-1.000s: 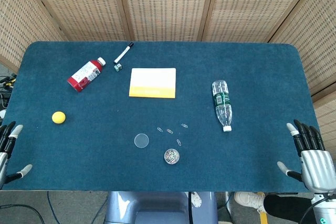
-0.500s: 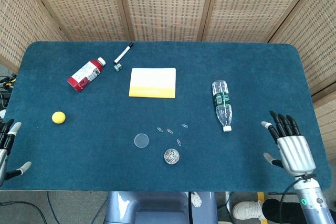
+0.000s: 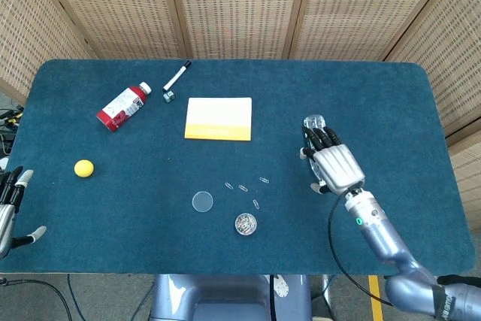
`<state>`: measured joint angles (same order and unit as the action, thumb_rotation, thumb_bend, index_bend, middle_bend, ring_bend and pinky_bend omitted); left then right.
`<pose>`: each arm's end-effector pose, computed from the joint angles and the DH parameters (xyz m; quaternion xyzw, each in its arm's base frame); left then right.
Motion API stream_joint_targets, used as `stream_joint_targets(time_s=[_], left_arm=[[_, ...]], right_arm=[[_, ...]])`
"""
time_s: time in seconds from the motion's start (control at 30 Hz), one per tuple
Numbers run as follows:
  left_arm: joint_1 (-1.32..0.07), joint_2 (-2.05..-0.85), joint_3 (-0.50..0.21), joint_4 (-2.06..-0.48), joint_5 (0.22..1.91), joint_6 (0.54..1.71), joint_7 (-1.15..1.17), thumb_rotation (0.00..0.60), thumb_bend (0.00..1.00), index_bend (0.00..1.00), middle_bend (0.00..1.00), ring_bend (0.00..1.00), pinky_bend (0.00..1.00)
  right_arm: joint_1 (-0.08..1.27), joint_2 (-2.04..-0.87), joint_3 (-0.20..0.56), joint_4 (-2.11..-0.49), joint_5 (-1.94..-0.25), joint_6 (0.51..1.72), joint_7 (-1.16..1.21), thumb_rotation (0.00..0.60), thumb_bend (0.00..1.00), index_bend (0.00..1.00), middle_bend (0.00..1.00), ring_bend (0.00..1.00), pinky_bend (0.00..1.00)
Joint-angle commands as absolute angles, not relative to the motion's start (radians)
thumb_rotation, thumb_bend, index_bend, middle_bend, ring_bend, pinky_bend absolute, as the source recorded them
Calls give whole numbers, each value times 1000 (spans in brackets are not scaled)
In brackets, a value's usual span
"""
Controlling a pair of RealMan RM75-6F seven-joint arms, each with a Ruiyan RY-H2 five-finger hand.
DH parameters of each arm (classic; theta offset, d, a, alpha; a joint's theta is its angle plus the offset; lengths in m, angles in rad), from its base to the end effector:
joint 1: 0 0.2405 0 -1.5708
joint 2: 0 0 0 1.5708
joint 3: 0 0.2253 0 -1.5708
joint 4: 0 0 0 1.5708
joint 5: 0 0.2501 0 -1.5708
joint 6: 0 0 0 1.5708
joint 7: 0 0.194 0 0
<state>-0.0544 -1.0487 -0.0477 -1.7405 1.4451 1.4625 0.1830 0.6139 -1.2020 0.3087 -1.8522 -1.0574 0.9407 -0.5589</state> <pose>-0.2953 0.2204 0.1150 -0.6043 -0.3790 -0.3258 0.6206 -0.1031 -0.3699 0.0205 0.7424 -0.3322 0.3505 0.4643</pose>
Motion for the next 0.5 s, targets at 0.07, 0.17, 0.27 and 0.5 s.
stream_joint_targets(time_s=[0.07,0.17,0.27,0.5], left_arm=[[-65,-1047,-54,-1737,1429,1446,176,600,0,0,0,0,0],[-68,-1047,-57,-1736,1421,1440,174,600,0,0,0,0,0],[-72,-1047,-58,-1736,1416,1435,176,600,0,0,0,0,0],[-80,-1052,-62,-1730,1397,1423,185,600,0,0,0,0,0]], right_arm=[[763,-1362,344,-1731,-846,856,-629,600,200,389,0,0,0],[814,-1426,335,-1673,-781,863,-665,600,234,403,0,0,0],[857,-1487,325,-1615,-705,872,-694,600,252,404,0,0,0],[927,-1597,298,-1518,-581,920,-747,600,296,435,0,0,0]])
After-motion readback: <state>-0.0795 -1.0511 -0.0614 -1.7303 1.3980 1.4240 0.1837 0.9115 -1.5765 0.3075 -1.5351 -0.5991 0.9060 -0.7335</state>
